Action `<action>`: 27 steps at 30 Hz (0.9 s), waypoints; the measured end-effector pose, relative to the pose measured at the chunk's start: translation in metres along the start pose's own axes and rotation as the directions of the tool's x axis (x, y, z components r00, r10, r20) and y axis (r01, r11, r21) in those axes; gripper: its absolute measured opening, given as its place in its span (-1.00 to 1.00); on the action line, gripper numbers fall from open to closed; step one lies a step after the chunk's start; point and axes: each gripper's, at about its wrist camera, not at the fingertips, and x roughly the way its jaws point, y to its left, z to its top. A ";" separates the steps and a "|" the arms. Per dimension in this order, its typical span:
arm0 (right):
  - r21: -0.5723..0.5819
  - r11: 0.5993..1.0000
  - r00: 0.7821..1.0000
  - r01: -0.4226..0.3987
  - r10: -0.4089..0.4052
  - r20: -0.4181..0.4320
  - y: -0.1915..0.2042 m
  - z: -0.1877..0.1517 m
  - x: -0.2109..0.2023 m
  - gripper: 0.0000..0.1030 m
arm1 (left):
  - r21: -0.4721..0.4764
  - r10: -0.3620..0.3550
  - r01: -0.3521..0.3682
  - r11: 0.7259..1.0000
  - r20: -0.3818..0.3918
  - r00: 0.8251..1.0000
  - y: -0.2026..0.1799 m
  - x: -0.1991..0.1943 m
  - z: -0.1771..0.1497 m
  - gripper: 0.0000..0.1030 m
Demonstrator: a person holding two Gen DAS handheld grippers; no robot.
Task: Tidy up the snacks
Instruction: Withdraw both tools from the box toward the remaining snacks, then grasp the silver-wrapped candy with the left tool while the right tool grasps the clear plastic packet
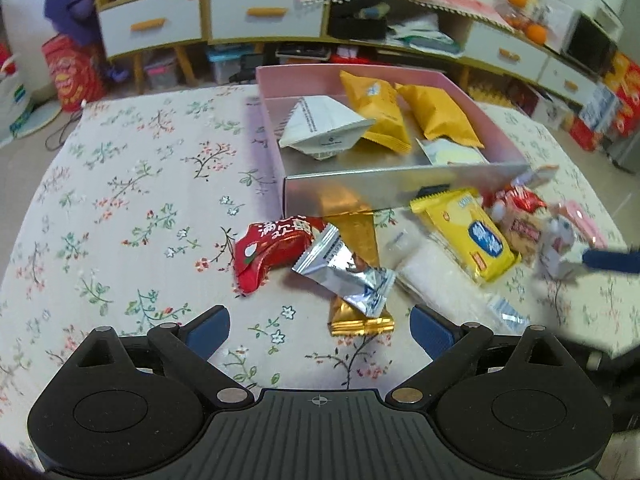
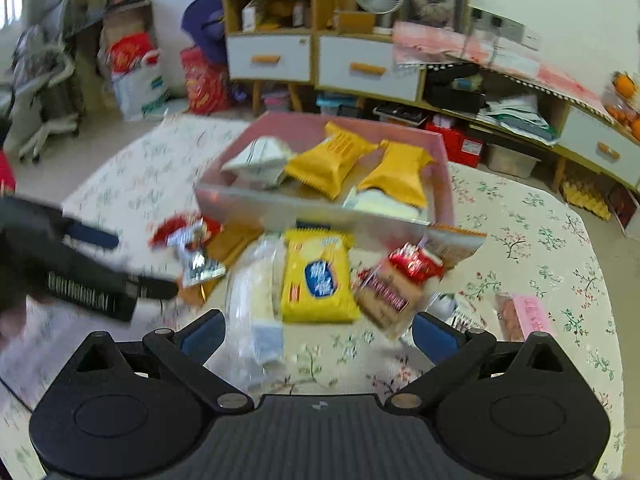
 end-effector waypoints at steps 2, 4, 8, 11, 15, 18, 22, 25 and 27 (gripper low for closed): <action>-0.013 1.000 1.000 -0.009 0.009 -0.016 0.003 -0.003 0.003 0.49 | -0.027 -0.002 0.002 1.000 0.002 1.000 -0.001 0.004 0.003 0.90; -0.019 1.000 0.999 -0.019 0.018 -0.030 0.005 -0.004 0.005 0.49 | -0.053 0.000 0.000 0.999 0.006 1.000 -0.002 0.008 0.005 0.88; -0.039 0.999 0.998 -0.033 0.031 -0.048 0.013 -0.003 0.010 0.49 | -0.091 0.011 -0.010 0.996 0.011 1.000 -0.004 0.016 0.010 0.85; -0.051 0.998 0.997 -0.043 0.040 -0.059 0.018 -0.003 0.014 0.49 | -0.094 0.017 -0.017 0.995 0.000 1.000 -0.005 0.024 0.013 0.75; -0.061 0.997 0.996 -0.051 0.047 -0.070 0.023 -0.002 0.020 0.49 | -0.085 0.031 -0.033 0.996 -0.022 0.999 -0.004 0.028 0.011 0.39; -0.077 0.996 0.996 -0.053 0.047 -0.081 0.025 -0.003 0.023 0.48 | -0.078 0.011 -0.013 0.997 -0.022 1.000 0.002 0.026 0.009 0.10; -0.082 0.995 0.995 -0.048 0.040 -0.093 0.024 -0.004 0.028 0.48 | -0.052 0.001 -0.002 0.999 -0.026 1.000 0.011 0.020 0.006 -0.25; -0.074 0.996 0.995 -0.049 0.042 -0.093 0.024 -0.003 0.030 0.48 | -0.024 0.000 -0.001 1.000 -0.041 0.999 0.018 0.017 0.003 -0.44; -0.069 0.996 0.995 -0.050 0.043 -0.095 0.024 -0.002 0.031 0.48 | 0.003 0.007 -0.007 1.000 -0.057 0.998 0.022 0.017 0.001 -0.49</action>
